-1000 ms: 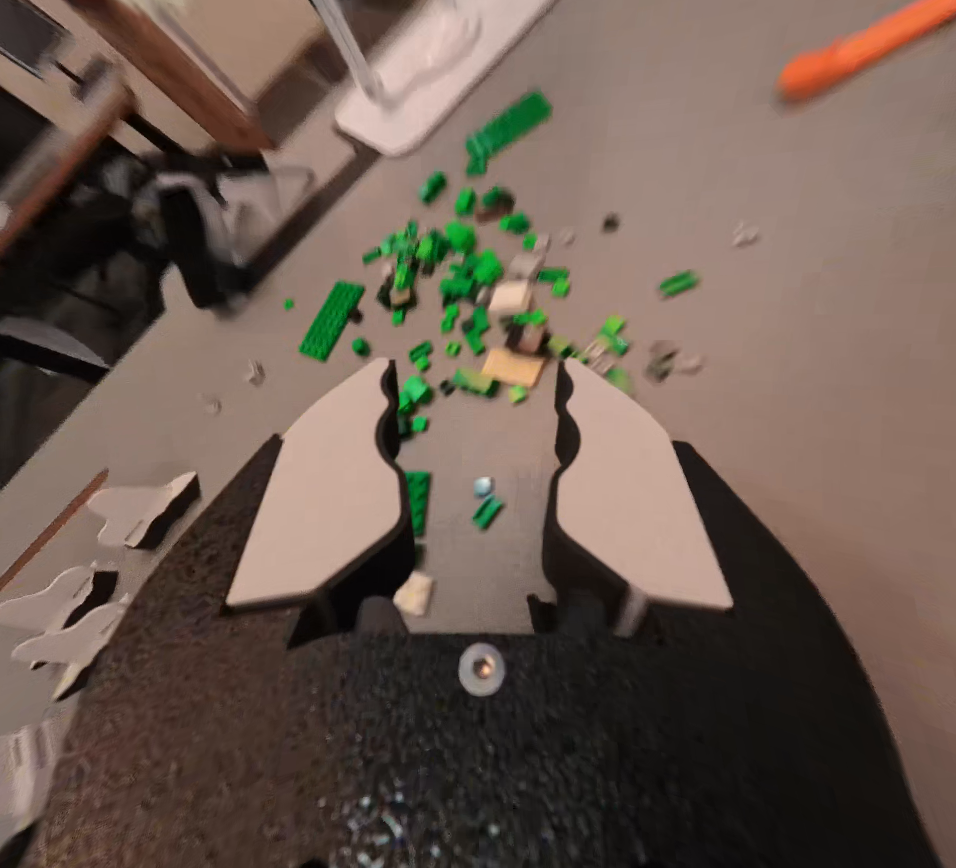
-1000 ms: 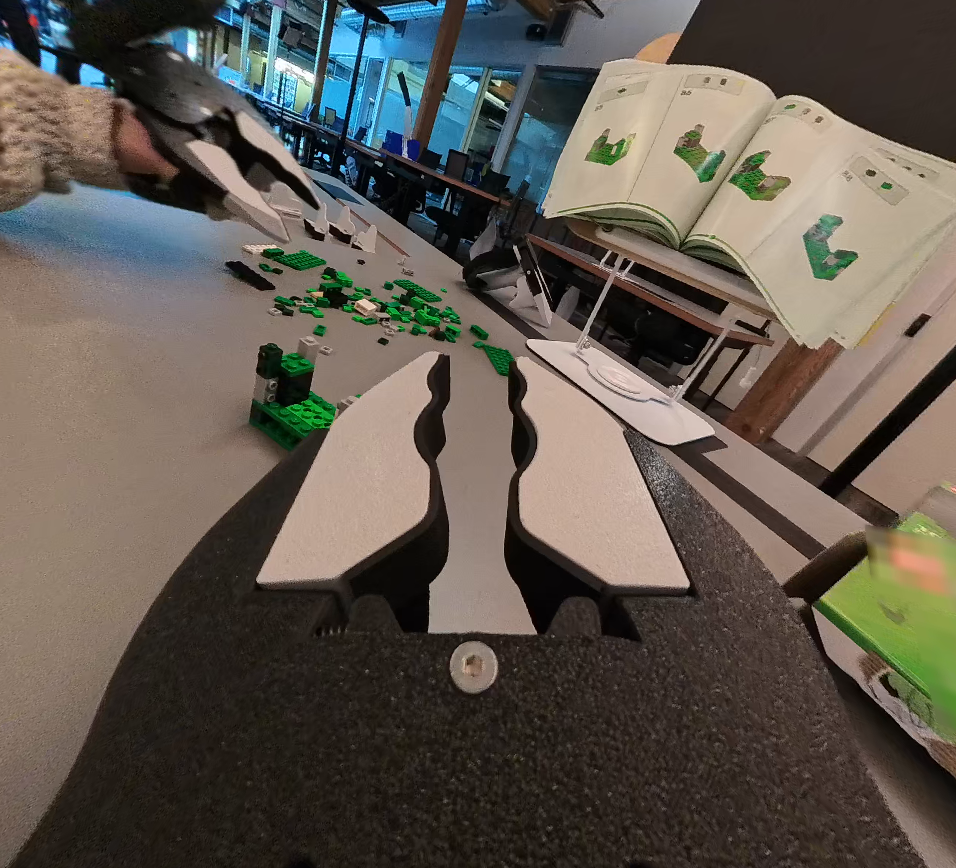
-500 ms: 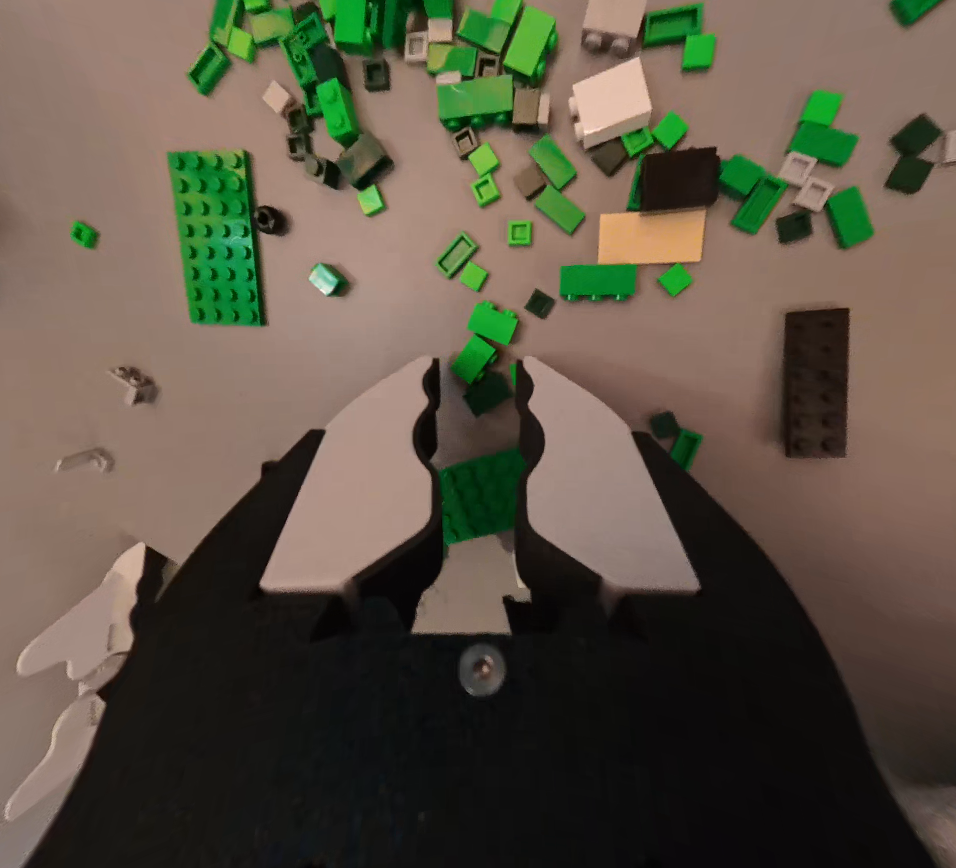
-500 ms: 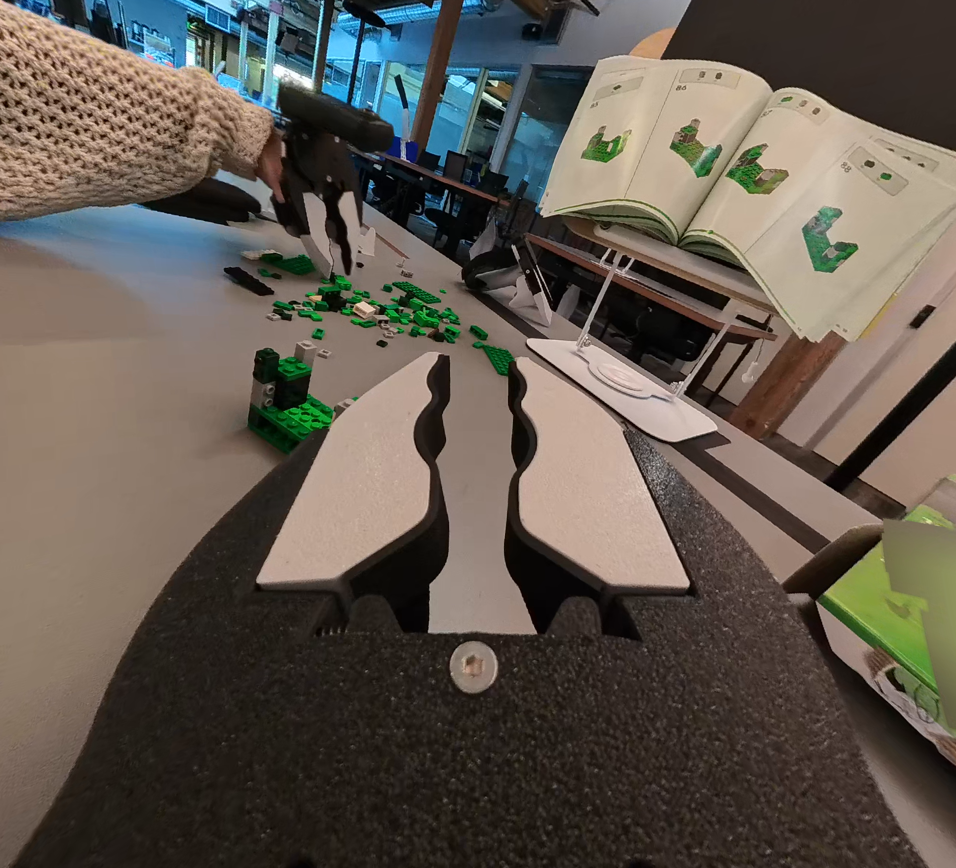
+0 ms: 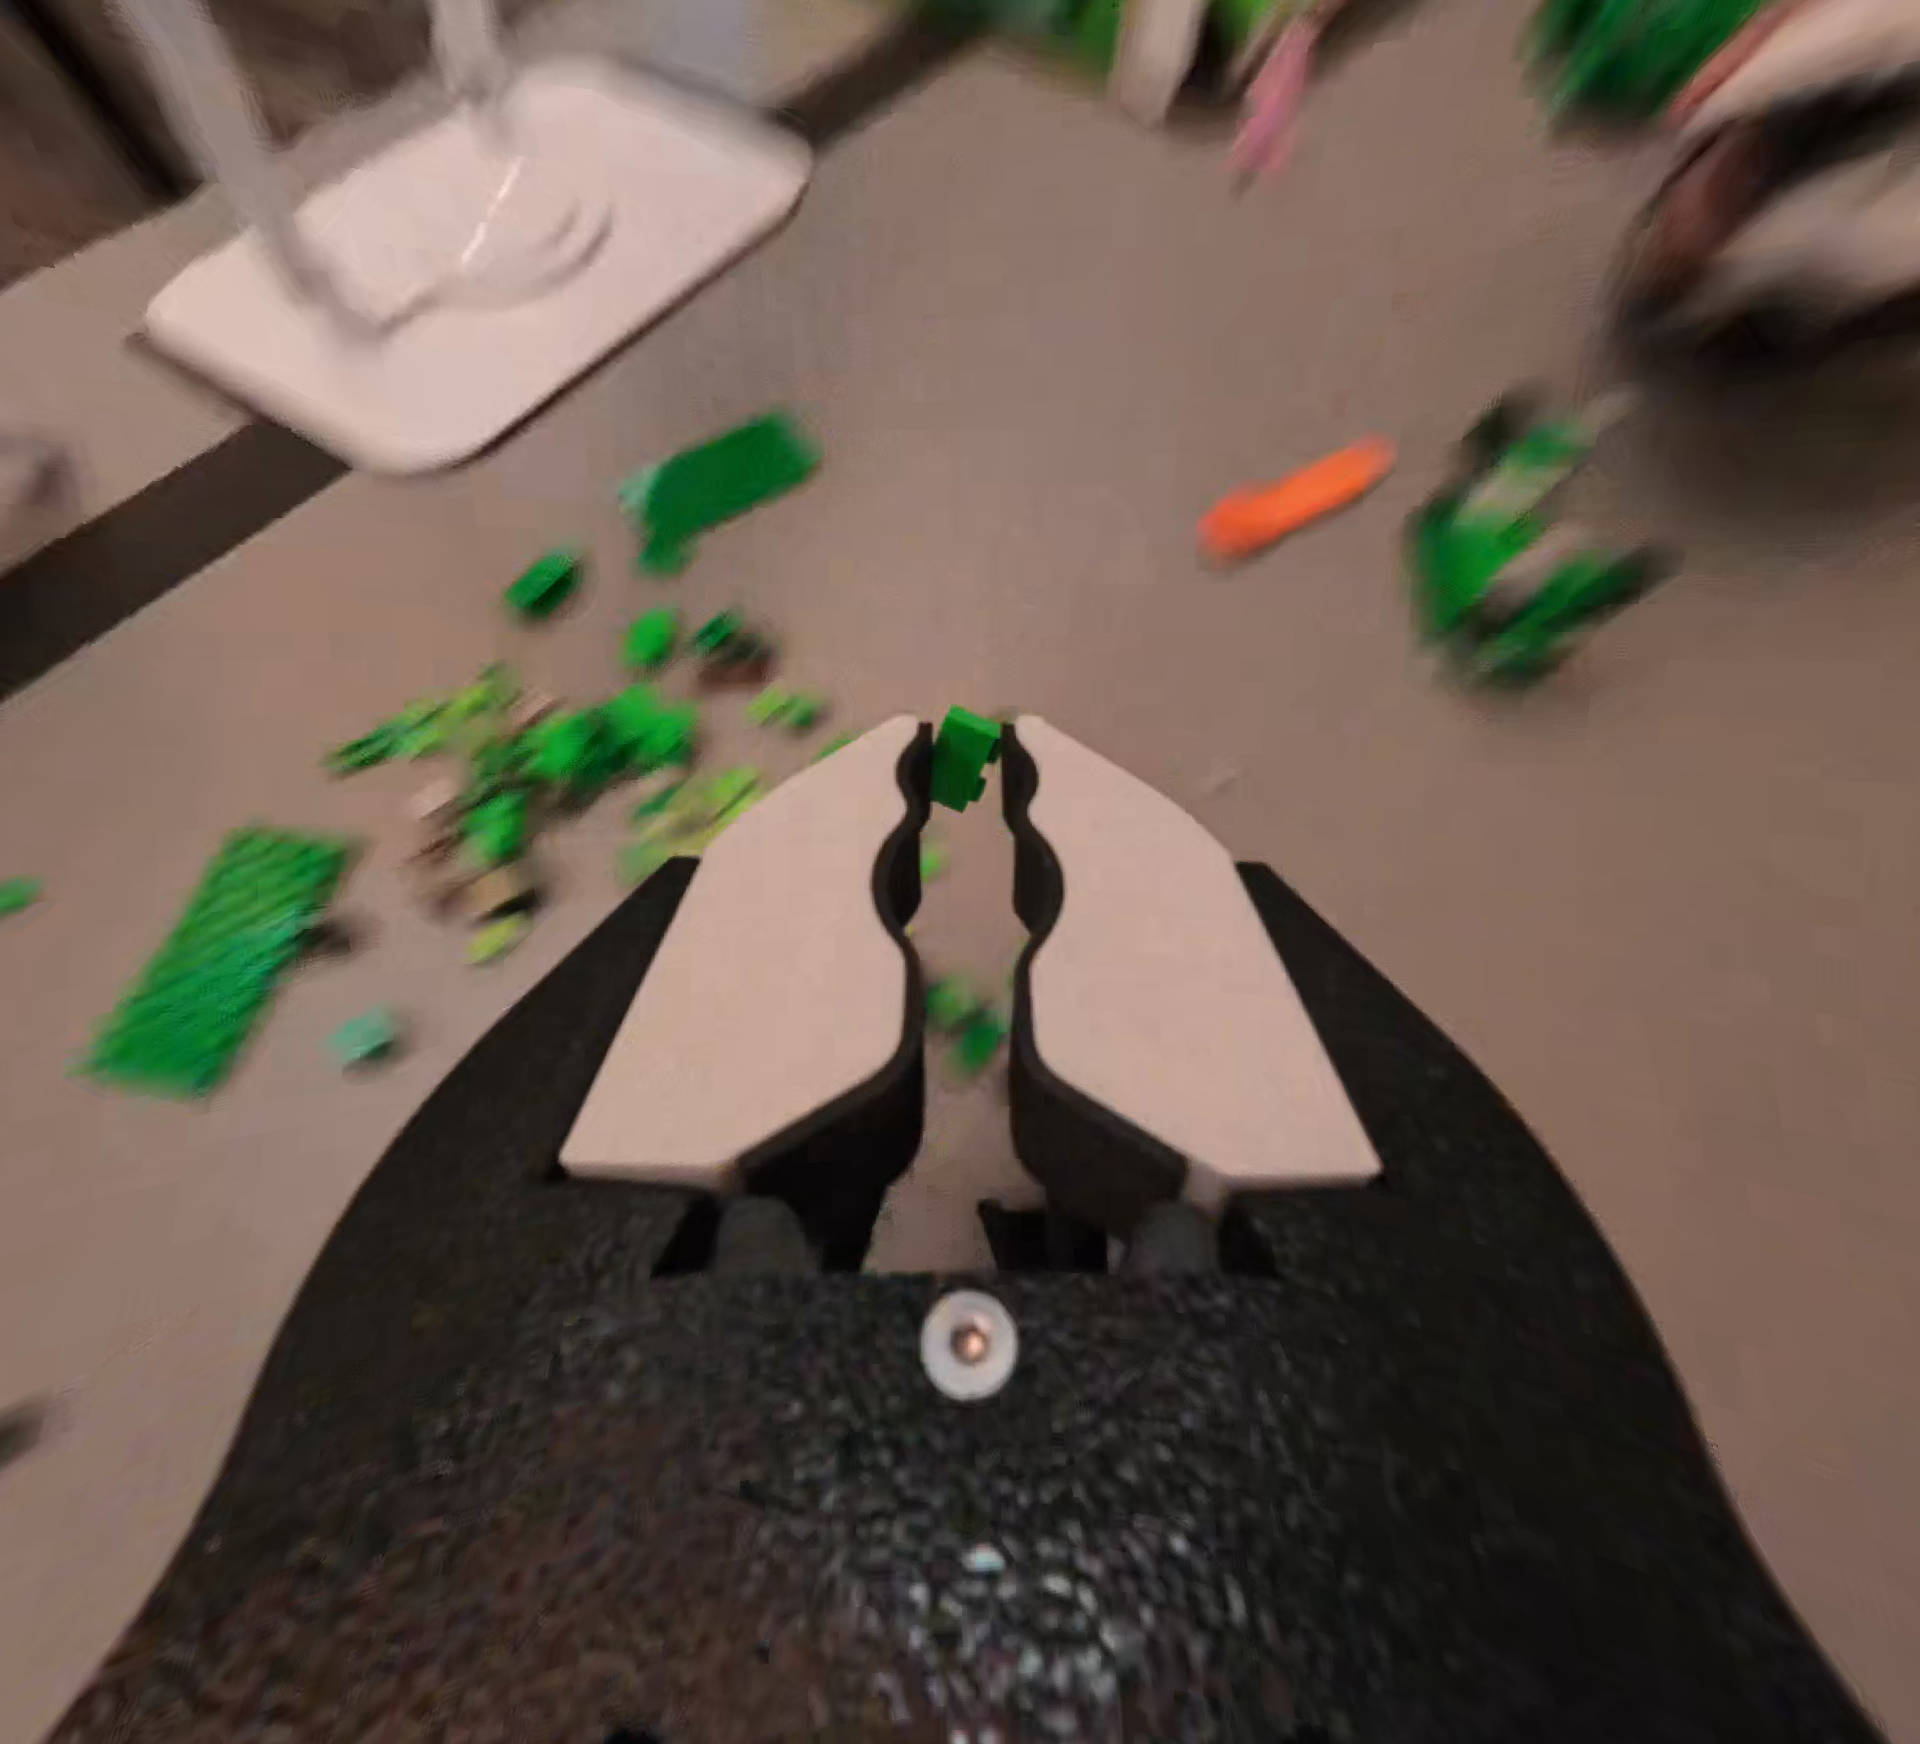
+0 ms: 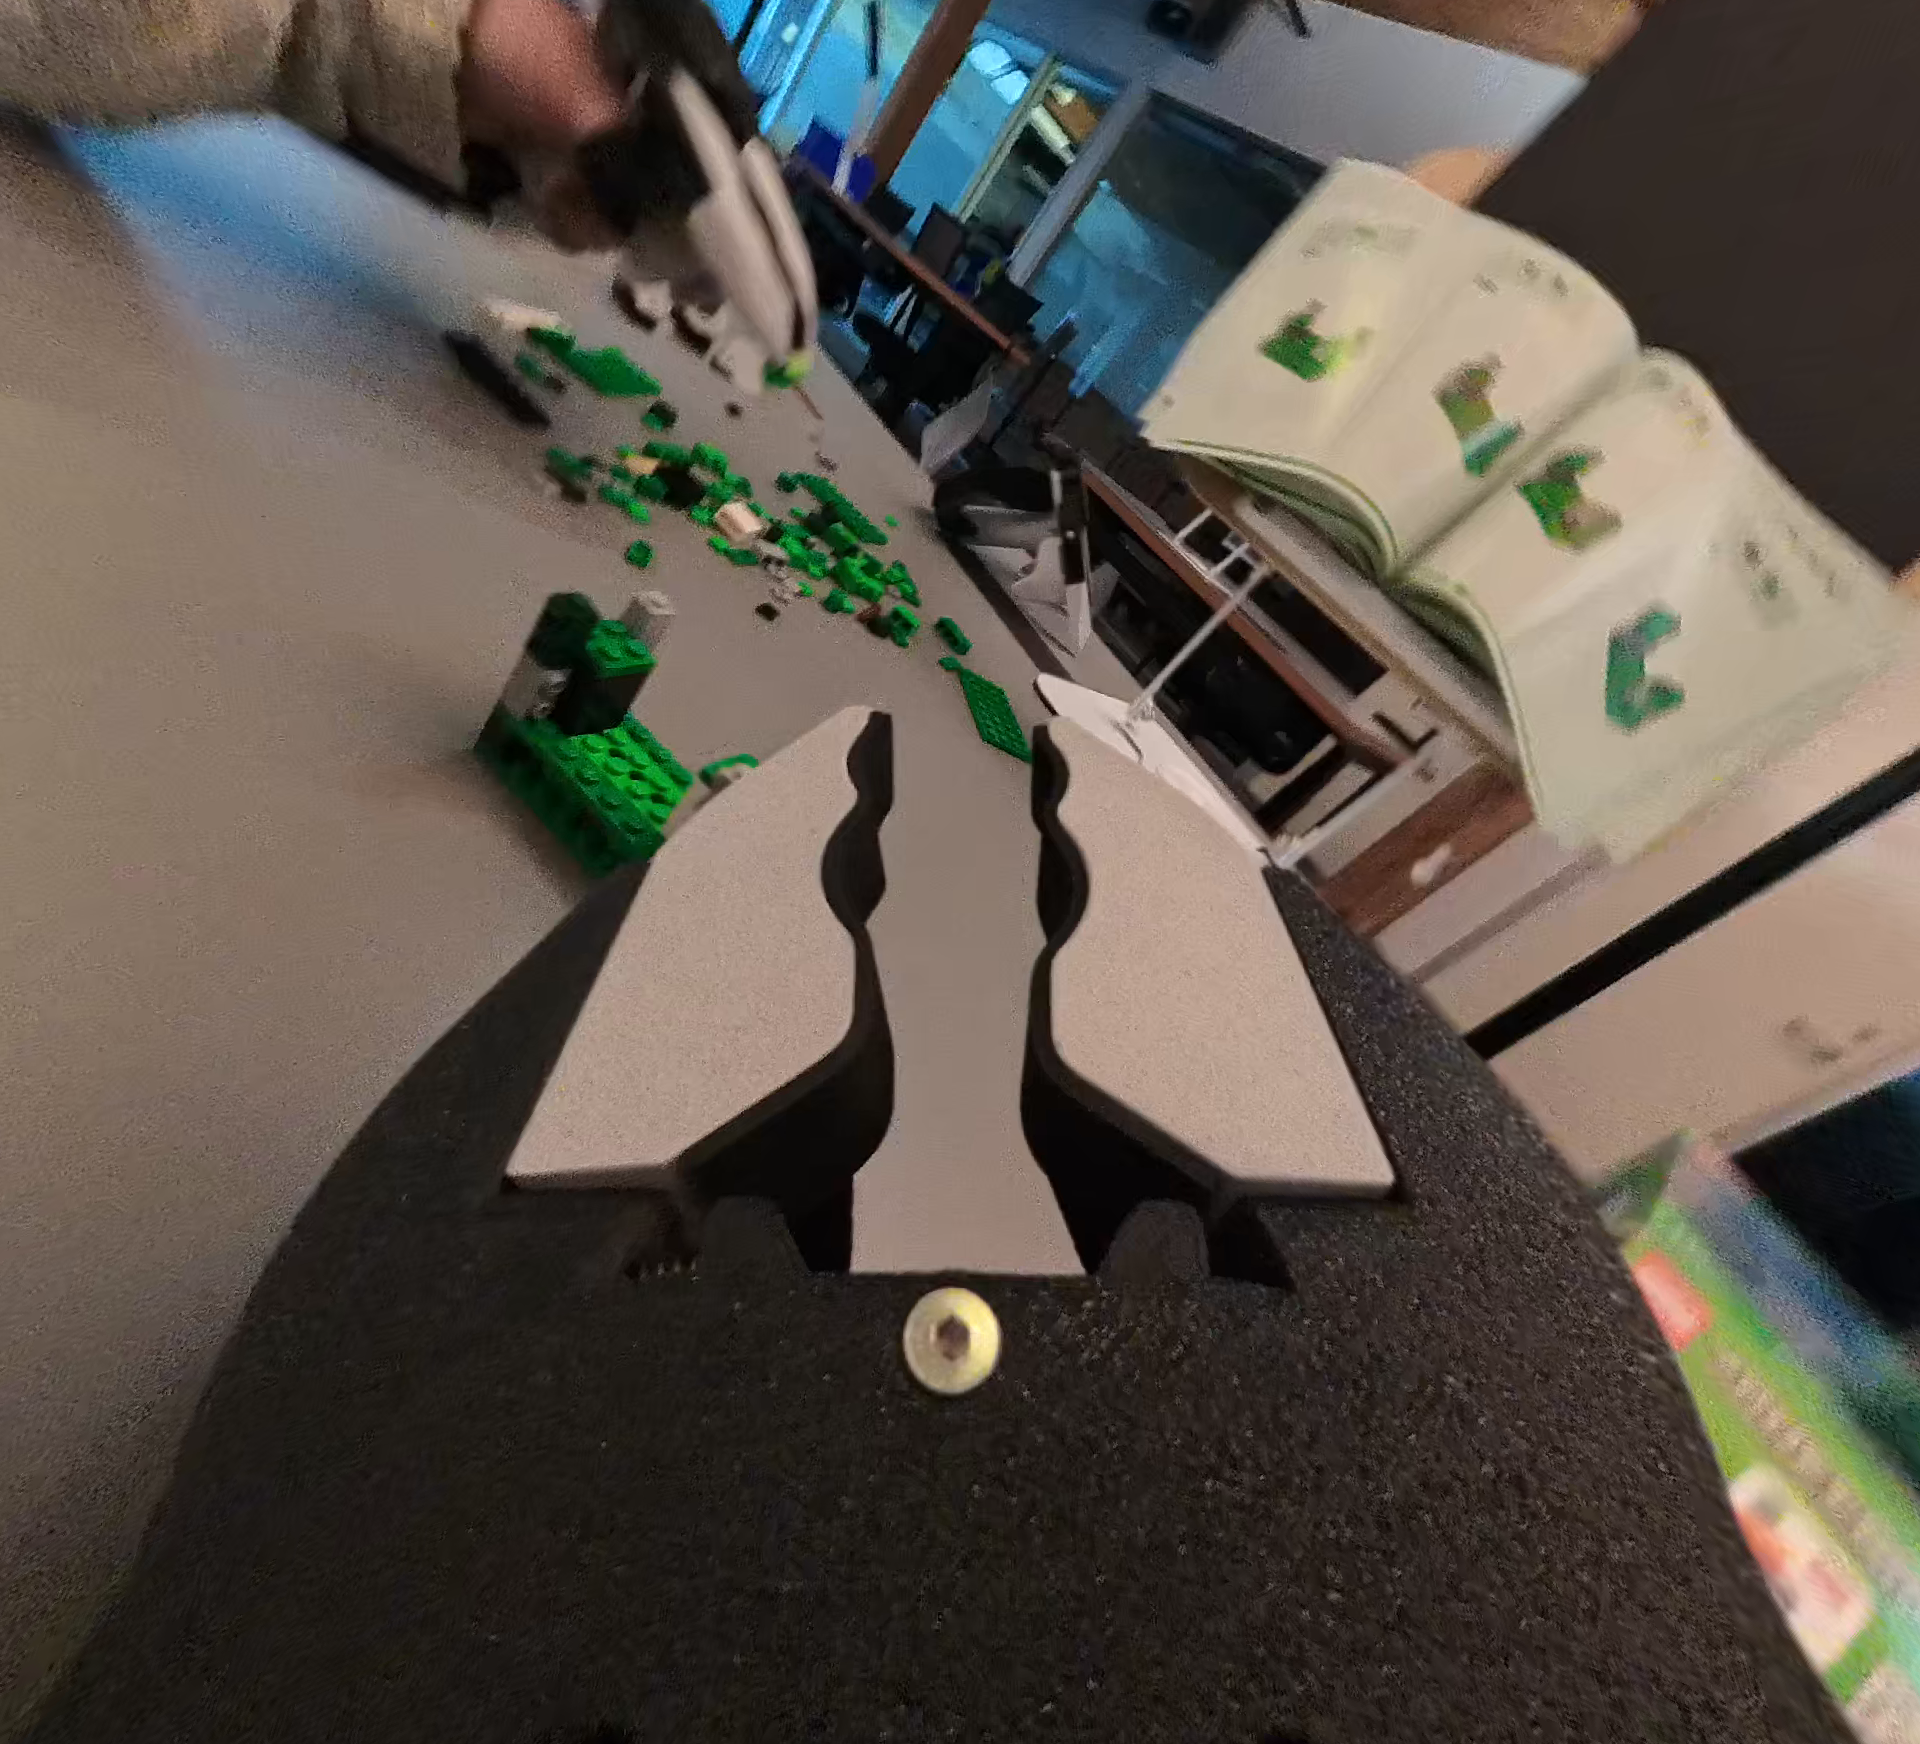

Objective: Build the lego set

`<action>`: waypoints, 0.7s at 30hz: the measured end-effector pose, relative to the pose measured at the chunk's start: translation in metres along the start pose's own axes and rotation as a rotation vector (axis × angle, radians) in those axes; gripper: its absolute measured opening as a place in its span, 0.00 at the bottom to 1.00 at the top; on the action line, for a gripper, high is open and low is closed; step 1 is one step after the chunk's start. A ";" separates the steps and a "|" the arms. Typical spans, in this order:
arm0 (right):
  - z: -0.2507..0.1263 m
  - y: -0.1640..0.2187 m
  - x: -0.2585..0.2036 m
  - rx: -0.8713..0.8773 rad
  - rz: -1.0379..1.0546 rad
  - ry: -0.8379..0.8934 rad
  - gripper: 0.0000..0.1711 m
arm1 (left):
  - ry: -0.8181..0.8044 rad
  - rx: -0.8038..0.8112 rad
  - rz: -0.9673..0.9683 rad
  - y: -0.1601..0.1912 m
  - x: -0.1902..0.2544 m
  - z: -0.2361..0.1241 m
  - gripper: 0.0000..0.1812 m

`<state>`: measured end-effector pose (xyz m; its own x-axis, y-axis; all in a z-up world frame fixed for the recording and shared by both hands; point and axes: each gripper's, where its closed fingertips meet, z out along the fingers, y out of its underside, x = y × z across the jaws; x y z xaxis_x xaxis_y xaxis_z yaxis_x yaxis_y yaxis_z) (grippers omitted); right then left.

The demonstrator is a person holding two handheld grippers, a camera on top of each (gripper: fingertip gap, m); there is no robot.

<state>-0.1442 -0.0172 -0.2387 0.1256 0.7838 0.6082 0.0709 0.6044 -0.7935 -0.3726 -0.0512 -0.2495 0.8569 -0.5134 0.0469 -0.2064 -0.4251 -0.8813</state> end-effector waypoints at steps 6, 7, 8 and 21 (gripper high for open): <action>0.030 -0.071 -0.045 0.119 -0.445 -0.051 0.19 | 0.433 0.368 -0.460 -0.058 0.119 0.008 0.06; 0.034 -0.080 -0.047 0.132 -0.478 -0.046 0.20 | 0.494 0.397 -0.538 -0.061 0.129 0.008 0.06; 0.036 -0.087 -0.049 0.146 -0.499 -0.053 0.21 | 0.538 0.420 -0.604 -0.063 0.136 0.010 0.07; -0.013 -0.091 -0.050 0.121 -0.349 -0.295 0.20 | 0.656 0.530 -0.821 -0.066 0.191 0.025 0.07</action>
<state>-0.1437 -0.1130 -0.1973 -0.1729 0.5273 0.8319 -0.0590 0.8375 -0.5432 -0.1834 -0.1028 -0.1938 0.2027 -0.5810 0.7882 0.6491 -0.5230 -0.5524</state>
